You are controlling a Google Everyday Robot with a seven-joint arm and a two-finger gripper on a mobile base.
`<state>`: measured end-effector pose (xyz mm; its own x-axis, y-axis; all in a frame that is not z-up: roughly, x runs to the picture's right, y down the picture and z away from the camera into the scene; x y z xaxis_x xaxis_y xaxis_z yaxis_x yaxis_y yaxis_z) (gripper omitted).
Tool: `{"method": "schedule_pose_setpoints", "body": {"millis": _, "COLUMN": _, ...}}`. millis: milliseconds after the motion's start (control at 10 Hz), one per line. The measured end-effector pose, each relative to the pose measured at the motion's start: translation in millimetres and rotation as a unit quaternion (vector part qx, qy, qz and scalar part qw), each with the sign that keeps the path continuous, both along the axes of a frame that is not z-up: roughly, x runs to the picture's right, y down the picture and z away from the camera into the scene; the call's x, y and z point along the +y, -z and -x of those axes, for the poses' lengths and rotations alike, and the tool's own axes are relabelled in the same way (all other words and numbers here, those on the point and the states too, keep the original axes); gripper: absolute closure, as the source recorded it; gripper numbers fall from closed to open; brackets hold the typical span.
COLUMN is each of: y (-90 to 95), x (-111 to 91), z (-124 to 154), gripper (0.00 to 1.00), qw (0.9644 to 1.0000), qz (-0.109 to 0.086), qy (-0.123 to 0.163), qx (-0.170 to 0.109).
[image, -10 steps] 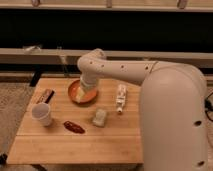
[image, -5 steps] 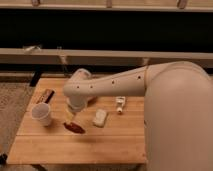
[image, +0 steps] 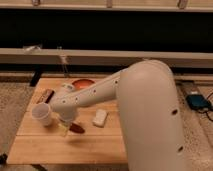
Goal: Place the pepper on the white sponge
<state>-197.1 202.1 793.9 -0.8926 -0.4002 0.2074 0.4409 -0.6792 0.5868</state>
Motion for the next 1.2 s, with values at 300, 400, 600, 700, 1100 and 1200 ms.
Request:
{"method": "schedule_pose_setpoints", "body": {"millis": 300, "y": -18.1, "x": 7.9, "z": 4.8, "gripper": 0.2, "qw": 0.9997, "qz": 0.001, "qy": 0.019, "qx": 0.013}}
{"method": "schedule_pose_setpoints", "body": {"millis": 400, "y": -23.4, "x": 7.2, "z": 2.5, "gripper": 0.2, "qw": 0.9996, "qz": 0.0, "qy": 0.02, "qx": 0.019}}
{"method": "schedule_pose_setpoints", "body": {"millis": 600, "y": -35.6, "x": 6.3, "z": -2.8, "gripper": 0.34, "qw": 0.9992, "qz": -0.004, "qy": 0.021, "qx": 0.034}}
{"method": "schedule_pose_setpoints", "body": {"millis": 700, "y": -37.2, "x": 6.2, "z": -4.1, "gripper": 0.44, "qw": 0.9991, "qz": -0.005, "qy": 0.02, "qx": 0.038}}
{"method": "schedule_pose_setpoints", "body": {"millis": 1100, "y": -33.3, "x": 1.8, "z": -17.5, "gripper": 0.83, "qw": 0.9986, "qz": -0.005, "qy": 0.007, "qx": 0.052}}
{"method": "schedule_pose_setpoints", "body": {"millis": 1200, "y": -24.0, "x": -4.6, "z": -20.9, "gripper": 0.94, "qw": 0.9988, "qz": -0.008, "qy": 0.0, "qx": 0.049}}
